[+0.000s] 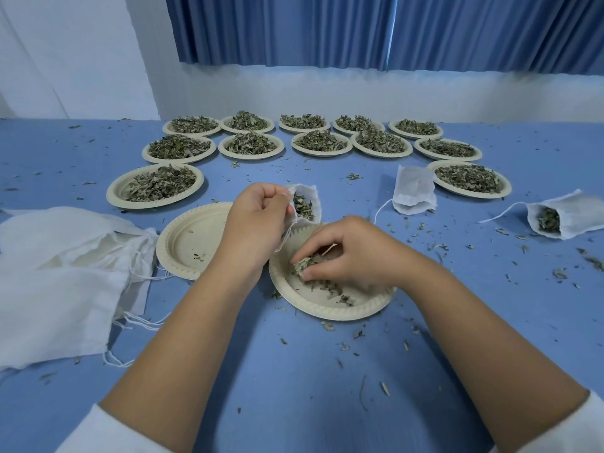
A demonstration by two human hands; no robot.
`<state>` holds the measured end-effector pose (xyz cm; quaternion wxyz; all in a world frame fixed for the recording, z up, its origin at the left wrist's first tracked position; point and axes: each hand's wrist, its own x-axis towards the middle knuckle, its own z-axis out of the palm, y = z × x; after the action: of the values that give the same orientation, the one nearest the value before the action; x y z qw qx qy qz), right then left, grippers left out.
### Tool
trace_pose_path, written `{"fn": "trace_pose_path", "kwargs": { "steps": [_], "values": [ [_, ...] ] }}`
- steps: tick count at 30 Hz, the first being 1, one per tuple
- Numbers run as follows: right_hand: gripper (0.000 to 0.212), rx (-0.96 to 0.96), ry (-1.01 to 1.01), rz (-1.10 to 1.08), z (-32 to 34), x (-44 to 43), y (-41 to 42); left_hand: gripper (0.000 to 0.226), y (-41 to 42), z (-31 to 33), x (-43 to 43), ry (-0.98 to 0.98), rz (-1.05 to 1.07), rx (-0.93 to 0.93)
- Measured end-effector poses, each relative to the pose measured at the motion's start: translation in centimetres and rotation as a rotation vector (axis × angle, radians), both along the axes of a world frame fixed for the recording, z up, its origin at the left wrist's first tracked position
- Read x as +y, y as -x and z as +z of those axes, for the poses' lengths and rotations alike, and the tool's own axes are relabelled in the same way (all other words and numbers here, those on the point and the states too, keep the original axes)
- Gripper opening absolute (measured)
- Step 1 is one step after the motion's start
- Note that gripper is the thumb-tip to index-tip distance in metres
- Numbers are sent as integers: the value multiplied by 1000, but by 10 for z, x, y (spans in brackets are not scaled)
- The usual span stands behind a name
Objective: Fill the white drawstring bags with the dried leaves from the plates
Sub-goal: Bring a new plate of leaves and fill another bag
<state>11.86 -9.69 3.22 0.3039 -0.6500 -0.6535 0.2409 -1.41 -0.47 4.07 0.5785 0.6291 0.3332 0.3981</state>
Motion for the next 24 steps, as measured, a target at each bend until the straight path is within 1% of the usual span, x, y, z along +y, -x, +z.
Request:
{"fn": "trace_pose_path", "kwargs": {
  "steps": [7, 11, 15, 19, 24],
  "values": [
    [23, 372, -146, -37, 20, -10, -20, 12, -2, -4, 2, -81, 65, 42],
    [30, 544, -271, -167, 19, -6, -24, 8, -3, -6, -1, -137, 62, 86],
    [27, 709, -291, -245, 14, 0, -19, 7, -5, -7, -6, -175, 22, 109],
    [24, 729, -255, -285, 11, 1, -12, 7, -7, -7, -9, -136, -13, 86],
    [26, 718, -264, -302, 14, -1, -9, 12, -7, -5, -10, -50, -22, 30]
  ]
}}
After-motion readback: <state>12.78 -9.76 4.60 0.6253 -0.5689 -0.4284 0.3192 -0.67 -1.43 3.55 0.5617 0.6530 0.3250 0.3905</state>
